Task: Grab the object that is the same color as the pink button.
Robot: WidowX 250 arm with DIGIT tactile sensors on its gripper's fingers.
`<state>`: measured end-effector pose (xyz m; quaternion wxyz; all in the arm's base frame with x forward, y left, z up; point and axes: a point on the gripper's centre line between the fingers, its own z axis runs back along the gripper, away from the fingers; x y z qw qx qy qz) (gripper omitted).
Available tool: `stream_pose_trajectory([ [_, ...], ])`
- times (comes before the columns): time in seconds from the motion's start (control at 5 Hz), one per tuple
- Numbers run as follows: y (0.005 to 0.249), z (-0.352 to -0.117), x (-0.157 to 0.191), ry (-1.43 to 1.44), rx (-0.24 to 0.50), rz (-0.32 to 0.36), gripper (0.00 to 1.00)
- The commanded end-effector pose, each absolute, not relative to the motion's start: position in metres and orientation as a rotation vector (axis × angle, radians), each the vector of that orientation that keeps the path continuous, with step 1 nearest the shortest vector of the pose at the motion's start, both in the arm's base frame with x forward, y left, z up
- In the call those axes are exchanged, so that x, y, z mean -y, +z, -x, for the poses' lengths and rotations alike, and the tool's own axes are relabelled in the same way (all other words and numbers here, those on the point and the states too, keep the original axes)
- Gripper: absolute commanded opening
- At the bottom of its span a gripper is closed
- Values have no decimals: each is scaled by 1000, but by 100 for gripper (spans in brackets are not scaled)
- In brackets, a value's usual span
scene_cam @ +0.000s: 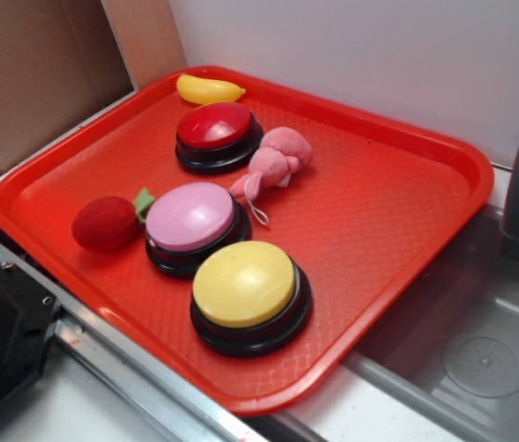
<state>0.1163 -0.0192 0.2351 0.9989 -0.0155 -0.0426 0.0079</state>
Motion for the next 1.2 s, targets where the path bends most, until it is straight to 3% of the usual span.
stream_pose_trajectory([
  [0.0,235,-116,19,16,85,31,100],
  [0.4,217,-141,18,99,42,48,100],
  [0.6,205,-159,15,155,65,51,100],
  [0.8,181,-183,14,346,143,102,100],
  [1.0,152,-210,19,508,181,100,100],
])
